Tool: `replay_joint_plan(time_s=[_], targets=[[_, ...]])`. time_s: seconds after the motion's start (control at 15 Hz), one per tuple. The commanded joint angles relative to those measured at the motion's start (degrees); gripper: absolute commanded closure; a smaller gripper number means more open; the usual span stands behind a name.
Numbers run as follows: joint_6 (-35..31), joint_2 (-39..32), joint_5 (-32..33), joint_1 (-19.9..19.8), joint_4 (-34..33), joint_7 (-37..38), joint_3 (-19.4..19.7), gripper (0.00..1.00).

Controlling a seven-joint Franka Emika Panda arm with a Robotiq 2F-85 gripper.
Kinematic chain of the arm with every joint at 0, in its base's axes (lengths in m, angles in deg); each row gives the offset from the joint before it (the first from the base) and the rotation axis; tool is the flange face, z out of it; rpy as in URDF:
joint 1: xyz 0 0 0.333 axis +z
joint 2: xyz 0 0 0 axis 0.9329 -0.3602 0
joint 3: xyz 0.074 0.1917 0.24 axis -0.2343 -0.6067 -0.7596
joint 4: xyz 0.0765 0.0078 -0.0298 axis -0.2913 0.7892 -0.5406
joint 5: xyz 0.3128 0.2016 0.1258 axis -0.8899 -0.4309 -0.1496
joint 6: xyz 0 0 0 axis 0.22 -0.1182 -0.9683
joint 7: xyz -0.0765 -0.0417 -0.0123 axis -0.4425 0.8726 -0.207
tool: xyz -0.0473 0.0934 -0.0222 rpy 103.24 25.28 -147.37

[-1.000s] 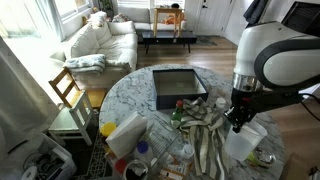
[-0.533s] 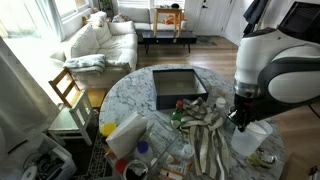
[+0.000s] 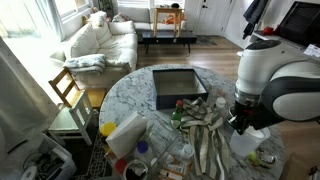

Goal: Put the plastic jar on it's side then take the metal cup out of it

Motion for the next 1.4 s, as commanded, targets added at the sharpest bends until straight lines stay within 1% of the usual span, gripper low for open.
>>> replay_joint_plan(time_s=[0.0, 0.33, 0.73, 0.87, 1.07, 1.2, 1.27, 1.33], targets=[[-0.5, 0.1, 3.5, -0.7, 1.6, 2.5, -0.5, 0.99], [-3.4, -1.6, 5.4, -0.2, 2.3, 4.1, -0.9, 0.99], [-11.3, -5.4, 4.7, 0.9, 2.0, 4.8, -1.6, 0.99], [-13.5, -6.2, 3.4, 1.4, 1.8, 5.1, -1.9, 0.99], [-17.2, -6.5, 3.4, 1.8, 1.9, 6.0, -2.1, 0.99], [-17.1, -6.2, 4.8, 1.4, 1.8, 7.1, -2.0, 0.99], [-16.0, -5.7, 4.5, 1.3, 1.5, 6.7, -1.7, 0.7], [-14.3, -4.6, 3.8, 1.1, 1.1, 5.8, -1.2, 0.69]])
